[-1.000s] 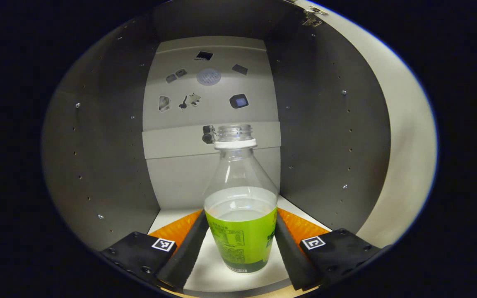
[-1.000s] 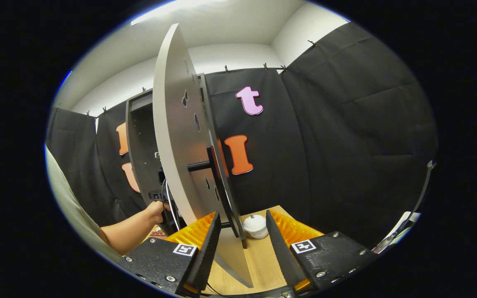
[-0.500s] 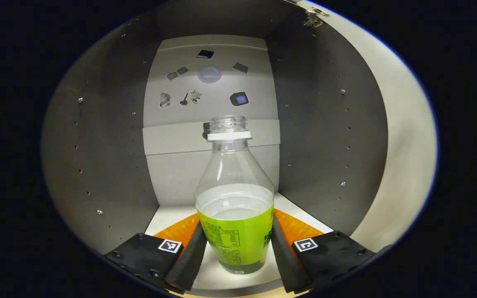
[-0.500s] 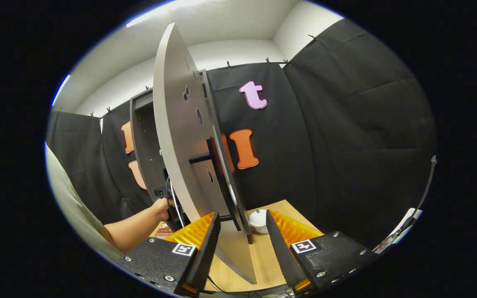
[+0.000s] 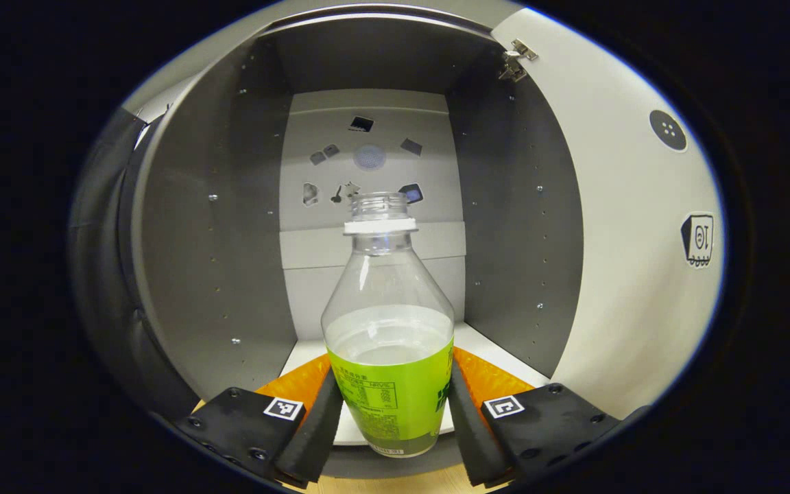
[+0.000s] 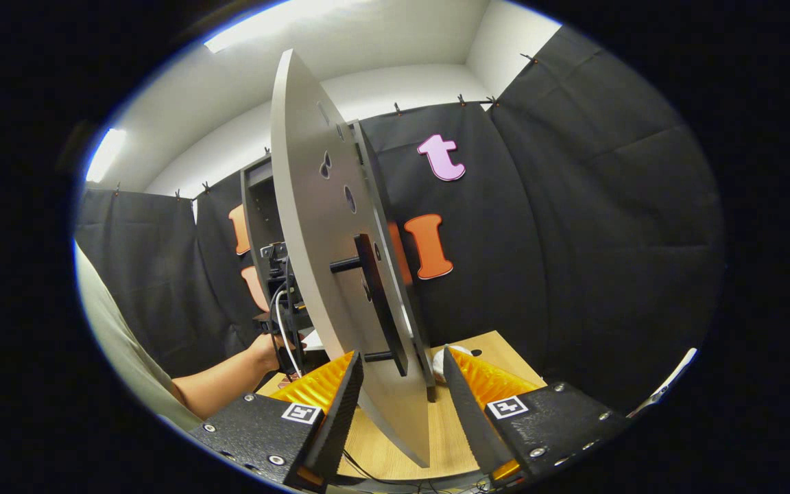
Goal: Open the cabinet door with the right hand, grasp the bottle in the cabinet with the left hand and place it on the coaster, then close the cabinet door with the right hand.
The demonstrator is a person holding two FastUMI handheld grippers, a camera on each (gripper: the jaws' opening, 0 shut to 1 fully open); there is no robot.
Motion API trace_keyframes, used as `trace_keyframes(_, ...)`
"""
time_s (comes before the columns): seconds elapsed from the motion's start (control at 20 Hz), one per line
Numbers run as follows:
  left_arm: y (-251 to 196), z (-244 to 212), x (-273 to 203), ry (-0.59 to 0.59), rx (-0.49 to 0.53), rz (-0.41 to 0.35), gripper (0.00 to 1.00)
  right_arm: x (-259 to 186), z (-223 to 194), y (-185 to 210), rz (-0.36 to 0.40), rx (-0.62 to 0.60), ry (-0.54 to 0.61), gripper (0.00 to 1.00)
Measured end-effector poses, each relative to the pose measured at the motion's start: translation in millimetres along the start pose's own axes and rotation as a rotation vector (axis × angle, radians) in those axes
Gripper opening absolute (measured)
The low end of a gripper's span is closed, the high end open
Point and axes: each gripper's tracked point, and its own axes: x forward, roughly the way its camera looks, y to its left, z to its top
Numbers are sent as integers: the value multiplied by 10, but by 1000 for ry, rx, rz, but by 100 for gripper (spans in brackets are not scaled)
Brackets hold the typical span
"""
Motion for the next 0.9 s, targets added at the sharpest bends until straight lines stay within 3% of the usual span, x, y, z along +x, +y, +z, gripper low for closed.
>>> trace_keyframes(0.05, 48, -1, -107, -3, -8, 15, 81, -33, -28, -23, 6, -4, 5, 83)
trace_keyframes(0.1, 101, -12, -208, -2, -15, 31, 81, -65, -24, -41, 15, -6, 4, 74)
trace_keyframes(0.35, 327, -42, -720, -9, -13, 113, 79, -185, -86, -26, 97, -22, 19, 77)
trace_keyframes(0.4, 353, -56, -818, -9, -15, 128, 81, -207, -95, -34, 108, -25, 18, 87)
trace_keyframes(0.45, 386, -62, -921, -10, -16, 142, 81, -212, -97, -32, 119, -25, 16, 78)
trace_keyframes(0.65, 518, -192, -1335, -7, -29, 199, 81, -291, -106, -82, 164, -25, 10, 80)
trace_keyframes(0.7, 555, -234, -1453, -5, -33, 213, 81, -302, -98, -104, 170, -22, 6, 90)
trace_keyframes(0.75, 608, -292, -1556, 2, -32, 231, 81, -314, -100, -127, 175, -22, 5, 82)
trace_keyframes(0.9, 734, -455, -1813, 15, -22, 282, 81, -330, -159, -195, 175, -57, 17, 82)
